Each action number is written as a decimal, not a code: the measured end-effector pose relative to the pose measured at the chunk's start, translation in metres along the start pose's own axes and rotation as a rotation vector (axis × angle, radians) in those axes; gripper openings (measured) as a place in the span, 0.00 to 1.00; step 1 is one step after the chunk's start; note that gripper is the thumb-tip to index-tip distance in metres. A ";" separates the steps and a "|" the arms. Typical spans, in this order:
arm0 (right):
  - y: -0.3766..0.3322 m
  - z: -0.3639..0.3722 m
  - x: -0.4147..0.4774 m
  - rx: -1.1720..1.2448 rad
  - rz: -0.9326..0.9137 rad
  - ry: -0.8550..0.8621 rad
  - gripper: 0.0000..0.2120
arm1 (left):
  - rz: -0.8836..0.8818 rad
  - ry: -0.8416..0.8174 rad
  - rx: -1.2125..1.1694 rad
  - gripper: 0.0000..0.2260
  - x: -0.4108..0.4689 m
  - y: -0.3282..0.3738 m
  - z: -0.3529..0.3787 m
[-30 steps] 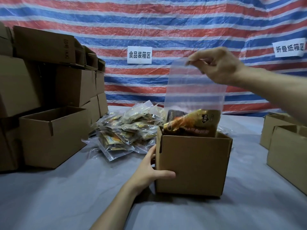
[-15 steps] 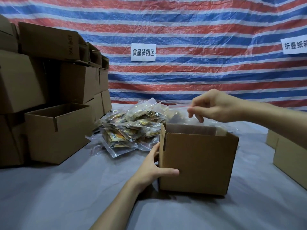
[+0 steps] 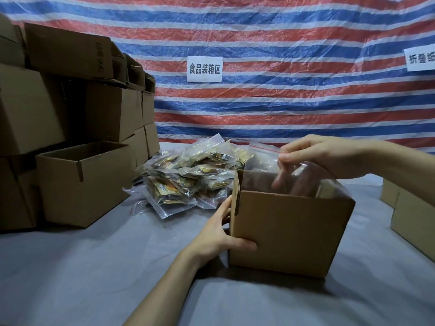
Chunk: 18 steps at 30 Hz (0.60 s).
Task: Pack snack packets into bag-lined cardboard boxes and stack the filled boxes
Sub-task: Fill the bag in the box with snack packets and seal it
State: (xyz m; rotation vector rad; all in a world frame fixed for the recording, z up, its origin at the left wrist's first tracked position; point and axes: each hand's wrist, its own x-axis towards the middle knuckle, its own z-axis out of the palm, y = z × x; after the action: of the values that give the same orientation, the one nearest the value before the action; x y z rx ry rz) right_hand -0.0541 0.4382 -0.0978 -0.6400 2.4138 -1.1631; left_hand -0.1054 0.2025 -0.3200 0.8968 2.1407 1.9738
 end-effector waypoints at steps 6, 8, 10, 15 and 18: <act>0.011 0.009 0.022 -0.112 0.249 0.131 0.19 | 0.001 -0.016 0.003 0.52 0.002 -0.002 -0.001; 0.013 0.013 0.027 -0.149 0.284 0.175 0.19 | -0.004 -0.016 0.004 0.53 0.002 -0.002 -0.001; 0.014 0.019 0.033 -0.338 0.240 0.233 0.13 | -0.007 -0.015 0.004 0.54 0.001 -0.002 0.000; 0.014 0.032 0.032 -0.764 0.174 0.254 0.06 | -0.002 -0.014 0.006 0.52 0.002 -0.003 0.000; 0.010 0.038 0.026 -0.888 0.113 0.343 0.08 | 0.002 -0.011 0.010 0.52 0.002 -0.002 0.000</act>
State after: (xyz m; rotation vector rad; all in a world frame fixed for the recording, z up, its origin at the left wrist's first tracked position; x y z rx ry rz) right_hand -0.0578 0.4060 -0.1319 -0.5485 3.1862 -0.0896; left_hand -0.1075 0.2037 -0.3214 0.9091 2.1466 1.9562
